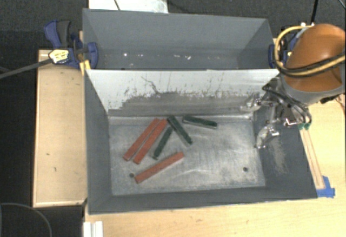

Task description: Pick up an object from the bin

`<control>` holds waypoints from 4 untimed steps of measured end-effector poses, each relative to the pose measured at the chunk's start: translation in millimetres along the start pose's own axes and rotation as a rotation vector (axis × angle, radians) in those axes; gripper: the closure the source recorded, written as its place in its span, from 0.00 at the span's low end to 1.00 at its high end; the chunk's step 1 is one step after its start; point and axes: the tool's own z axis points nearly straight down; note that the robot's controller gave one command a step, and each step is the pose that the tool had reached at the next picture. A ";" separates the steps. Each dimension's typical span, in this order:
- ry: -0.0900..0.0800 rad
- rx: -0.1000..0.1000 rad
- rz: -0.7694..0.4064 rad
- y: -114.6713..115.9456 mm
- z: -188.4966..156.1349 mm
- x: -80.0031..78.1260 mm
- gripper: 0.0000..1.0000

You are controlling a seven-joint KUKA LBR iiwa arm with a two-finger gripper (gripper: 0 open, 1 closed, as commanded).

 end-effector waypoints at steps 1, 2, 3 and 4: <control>-0.008 0.005 -0.053 0.9 46.2 -3.1 0.00; 0.015 -0.003 -0.055 37.9 40.0 -0.4 0.00; -0.019 0.006 -0.056 48.2 26.6 -17.5 0.00; -0.011 0.005 -0.046 49.3 43.4 -18.1 0.00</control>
Offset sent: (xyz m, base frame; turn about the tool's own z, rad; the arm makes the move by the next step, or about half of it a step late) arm -0.0044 0.0883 0.0348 -0.1022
